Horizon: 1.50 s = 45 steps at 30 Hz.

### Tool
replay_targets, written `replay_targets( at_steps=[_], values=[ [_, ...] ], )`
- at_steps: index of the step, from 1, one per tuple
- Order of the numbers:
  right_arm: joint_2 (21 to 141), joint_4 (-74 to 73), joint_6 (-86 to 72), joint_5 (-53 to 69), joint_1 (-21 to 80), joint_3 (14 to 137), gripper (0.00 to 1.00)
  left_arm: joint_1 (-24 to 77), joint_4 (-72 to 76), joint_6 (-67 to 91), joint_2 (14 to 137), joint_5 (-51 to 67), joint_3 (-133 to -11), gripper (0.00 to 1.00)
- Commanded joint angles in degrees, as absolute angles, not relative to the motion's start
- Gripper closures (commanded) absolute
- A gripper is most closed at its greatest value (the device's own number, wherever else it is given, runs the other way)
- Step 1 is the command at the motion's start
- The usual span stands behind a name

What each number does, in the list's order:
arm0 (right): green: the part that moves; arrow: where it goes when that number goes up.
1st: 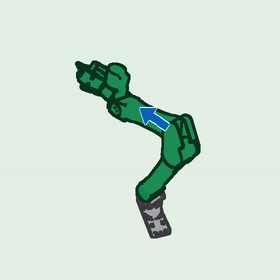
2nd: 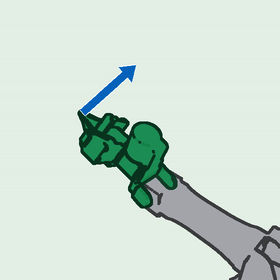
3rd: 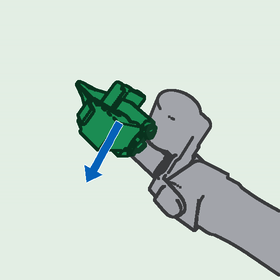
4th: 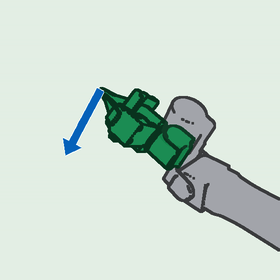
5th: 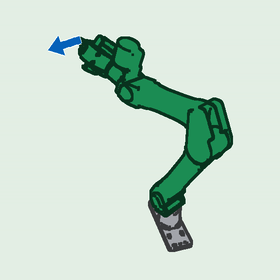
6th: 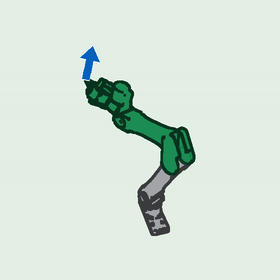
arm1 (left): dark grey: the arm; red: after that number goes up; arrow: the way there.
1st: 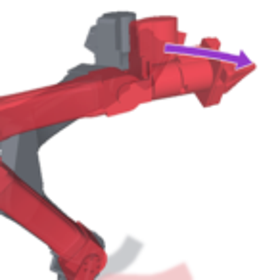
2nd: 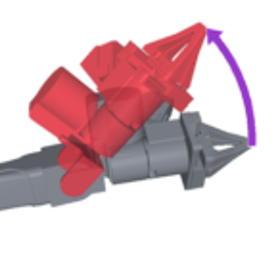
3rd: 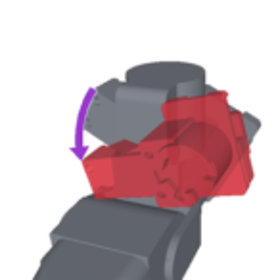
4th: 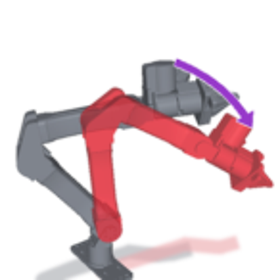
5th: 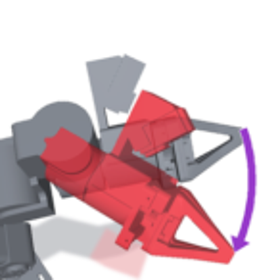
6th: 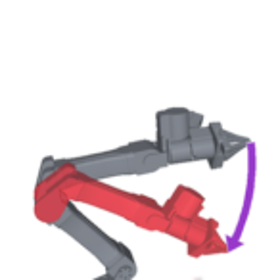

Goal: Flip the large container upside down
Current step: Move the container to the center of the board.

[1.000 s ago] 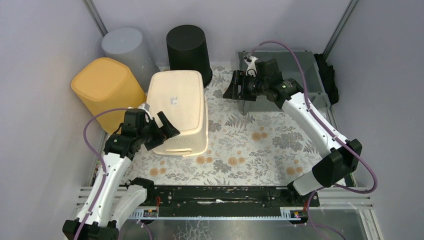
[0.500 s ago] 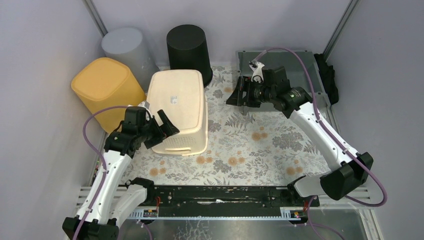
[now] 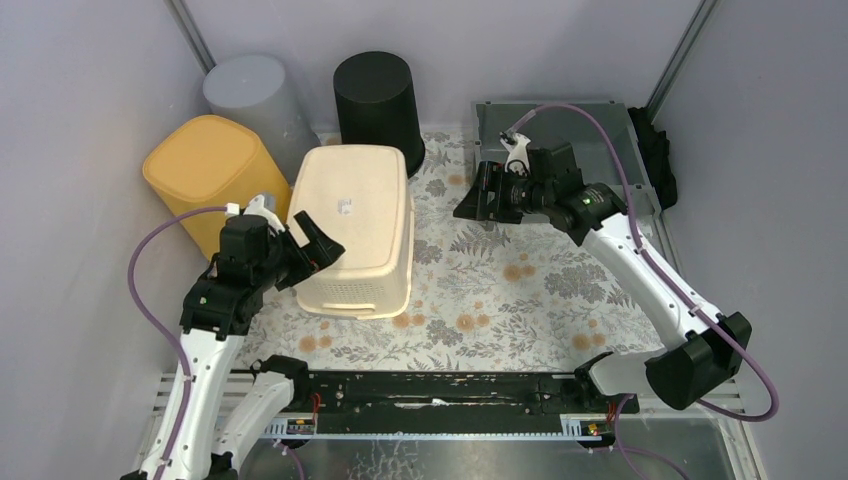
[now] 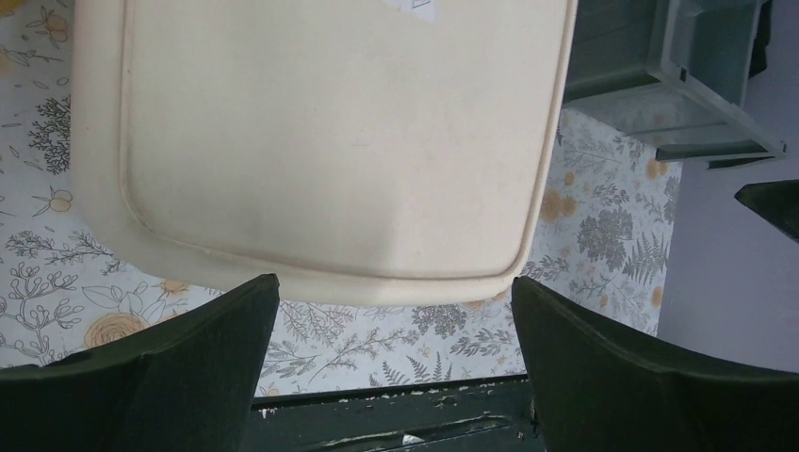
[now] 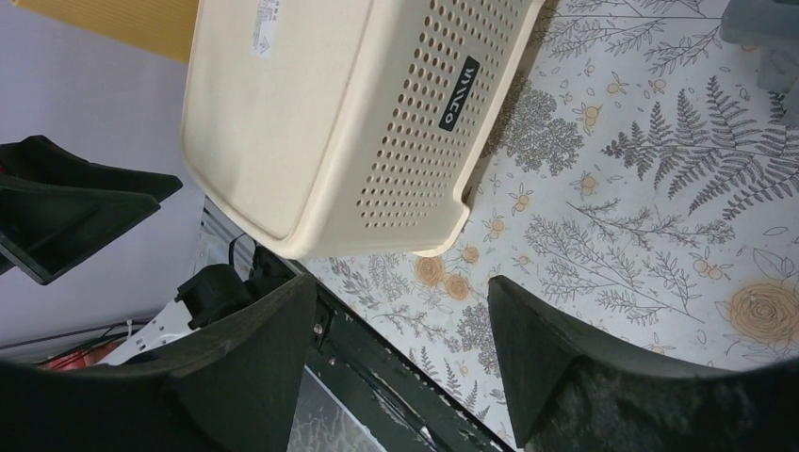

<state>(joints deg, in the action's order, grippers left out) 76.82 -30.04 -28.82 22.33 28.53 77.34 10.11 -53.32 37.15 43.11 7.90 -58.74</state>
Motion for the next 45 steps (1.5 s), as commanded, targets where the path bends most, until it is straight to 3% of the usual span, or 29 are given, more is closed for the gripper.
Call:
replay_targets(
  at_steps=[1,45],
  values=[
    [74.72,-27.05,-29.50,24.71,28.50,76.63,0.26,9.84,-53.04,36.69,41.66,7.77,-59.61,0.00],
    [74.18,-25.05,-30.75,27.01,28.50,74.49,0.25,9.80,-52.56,37.35,39.91,12.83,-61.64,0.00]
  ],
)
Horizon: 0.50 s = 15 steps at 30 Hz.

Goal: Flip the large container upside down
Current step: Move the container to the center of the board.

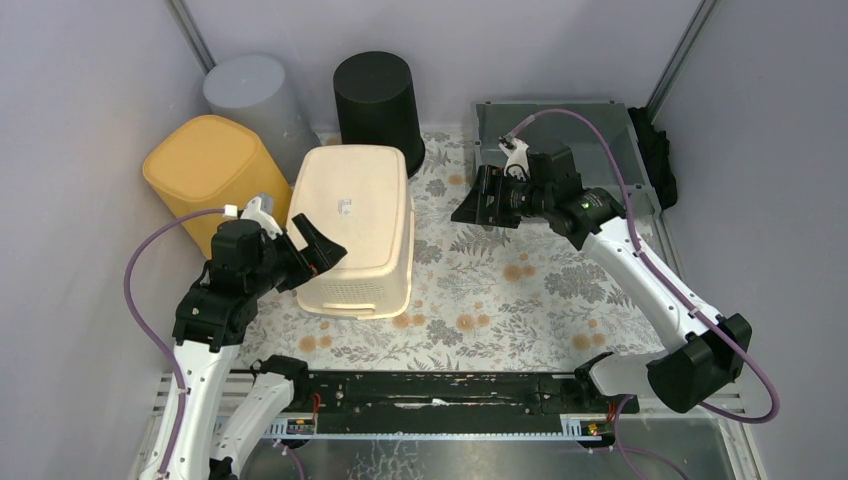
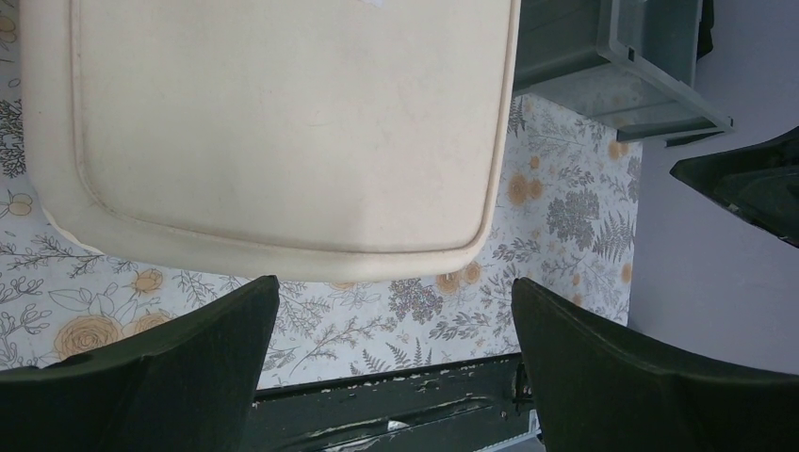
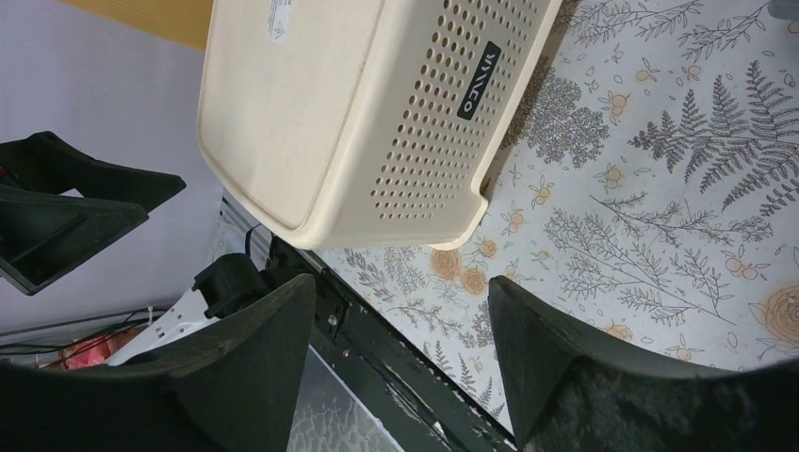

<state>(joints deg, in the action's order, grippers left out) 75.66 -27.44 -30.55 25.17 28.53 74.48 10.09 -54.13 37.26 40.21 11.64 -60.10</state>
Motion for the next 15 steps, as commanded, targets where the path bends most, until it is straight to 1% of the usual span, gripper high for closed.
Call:
replay_targets(
  at_steps=[1,15],
  values=[
    [74.18,-25.04,-30.77,26.99,28.55,74.45,0.25,9.86,-52.58,37.36,40.02,12.95,-61.70,0.00],
    [74.25,-24.74,-30.76,27.07,28.53,73.79,0.25,9.85,-52.03,37.62,39.91,13.04,-60.79,0.00]
  ],
)
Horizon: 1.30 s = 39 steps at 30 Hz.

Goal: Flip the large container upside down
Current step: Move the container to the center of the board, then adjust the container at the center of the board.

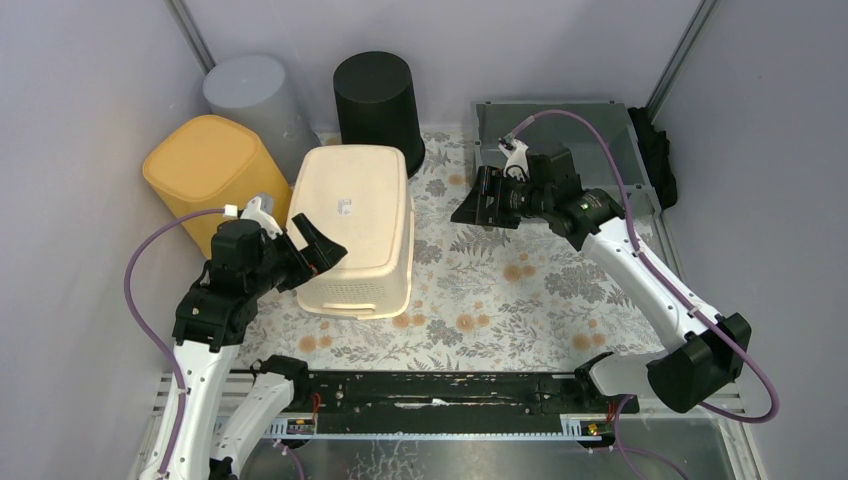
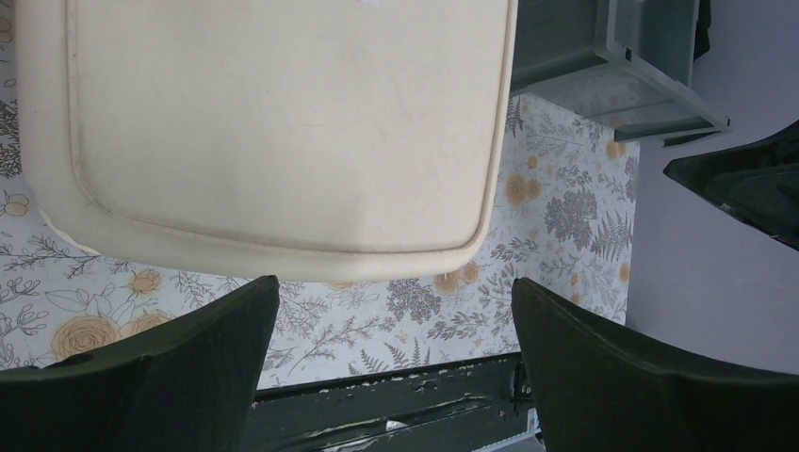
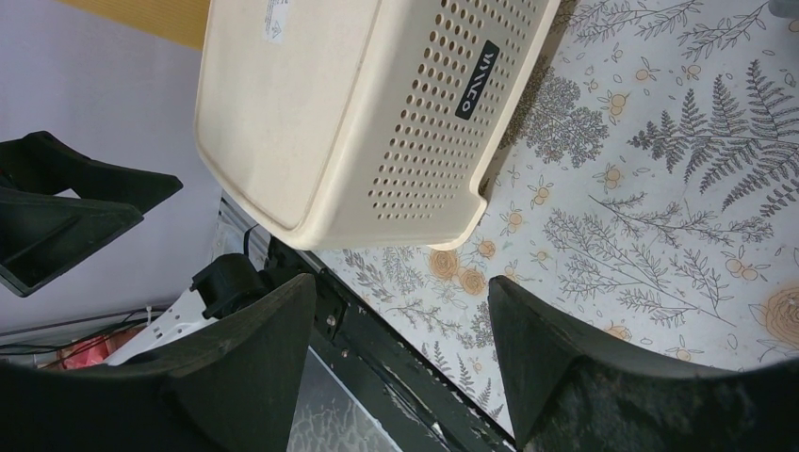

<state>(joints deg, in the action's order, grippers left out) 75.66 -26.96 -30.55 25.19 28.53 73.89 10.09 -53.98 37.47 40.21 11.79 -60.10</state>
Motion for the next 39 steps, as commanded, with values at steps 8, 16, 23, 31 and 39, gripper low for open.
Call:
replay_targets(
  at_steps=[8,16,23,31,39],
  values=[
    [75.09,-24.81,-30.17,26.91,28.51,74.32,0.25,9.83,-51.94,37.57,39.90,13.08,-60.93,0.00],
    [85.88,-32.16,-25.83,22.70,25.90,88.20,0.25,9.85,-51.79,37.53,40.07,13.23,-61.14,0.00],
    [97.66,-41.87,-18.59,4.78,24.63,104.35,0.25,9.84,-51.77,37.61,39.55,13.29,-61.17,0.00],
    [107.71,-43.35,-14.08,-5.76,24.59,111.60,0.25,9.84,-52.66,37.36,39.63,13.44,-62.76,0.00],
    [112.89,-42.19,-12.42,-7.30,24.48,112.15,0.26,9.83,-53.28,37.31,39.26,13.28,-62.92,0.00]
  ],
)
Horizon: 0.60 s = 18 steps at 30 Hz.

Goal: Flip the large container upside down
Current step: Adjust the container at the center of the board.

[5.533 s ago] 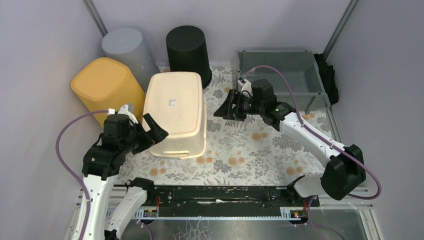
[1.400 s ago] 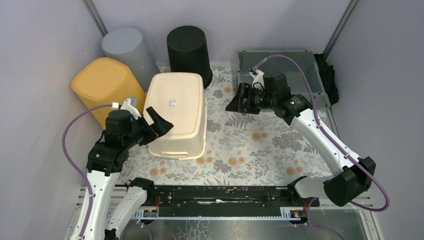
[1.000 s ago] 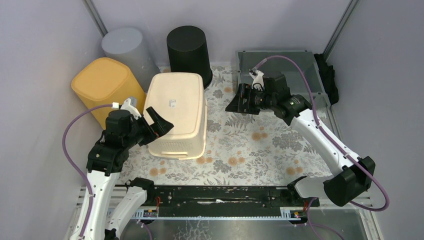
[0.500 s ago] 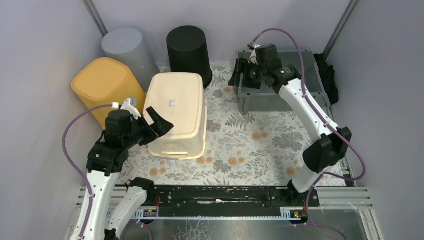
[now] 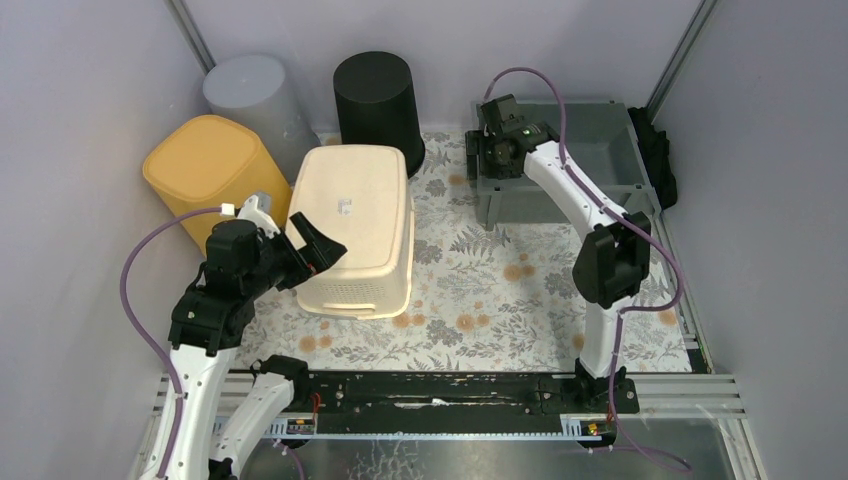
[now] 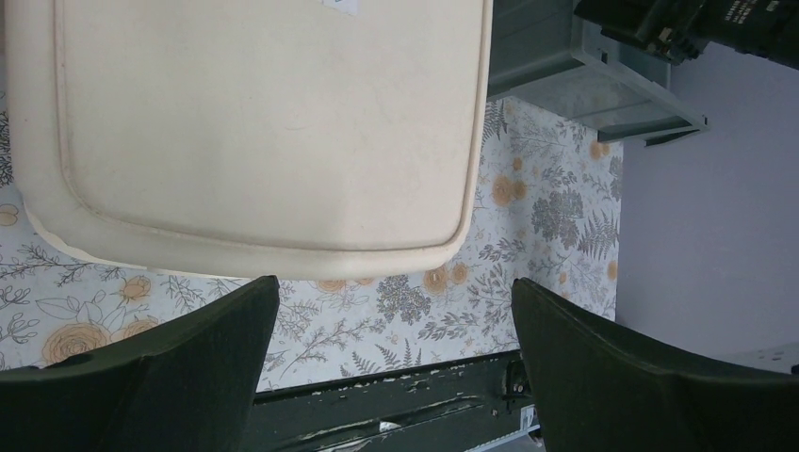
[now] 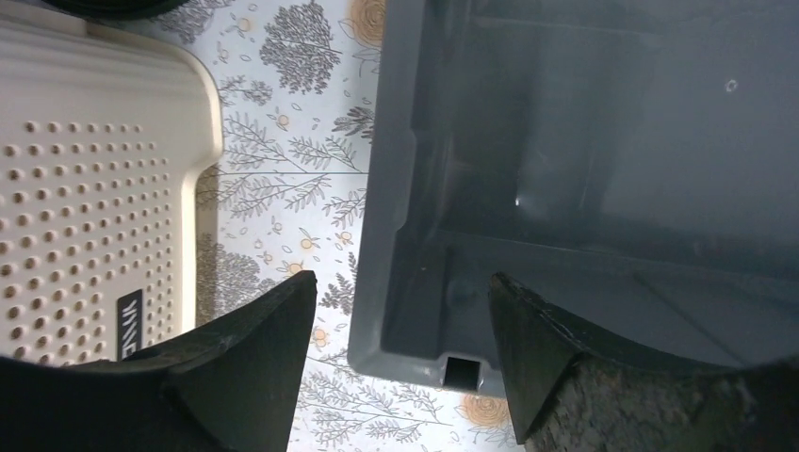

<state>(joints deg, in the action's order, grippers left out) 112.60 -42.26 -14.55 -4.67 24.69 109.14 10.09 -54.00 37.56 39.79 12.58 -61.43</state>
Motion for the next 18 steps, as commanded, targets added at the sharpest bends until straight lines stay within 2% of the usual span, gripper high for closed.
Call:
replay_targets(
  at_steps=[1,6,11,18],
  values=[
    [113.14,-42.01,-12.40,-7.08,24.49,111.80,0.26,9.84,-53.29,37.35,39.10,13.32,-62.81,0.00],
    [113.38,-41.49,-12.58,-6.06,24.61,108.96,0.34,9.89,-53.31,37.53,38.88,13.32,-62.53,0.00],
    [112.87,-41.44,-12.48,-5.65,24.62,106.61,0.56,9.84,-53.26,37.53,39.12,13.28,-62.49,0.00],
    [111.43,-41.33,-12.35,-5.17,25.70,102.42,0.66,9.85,-53.32,37.57,38.84,13.28,-62.23,0.00]
  ],
)
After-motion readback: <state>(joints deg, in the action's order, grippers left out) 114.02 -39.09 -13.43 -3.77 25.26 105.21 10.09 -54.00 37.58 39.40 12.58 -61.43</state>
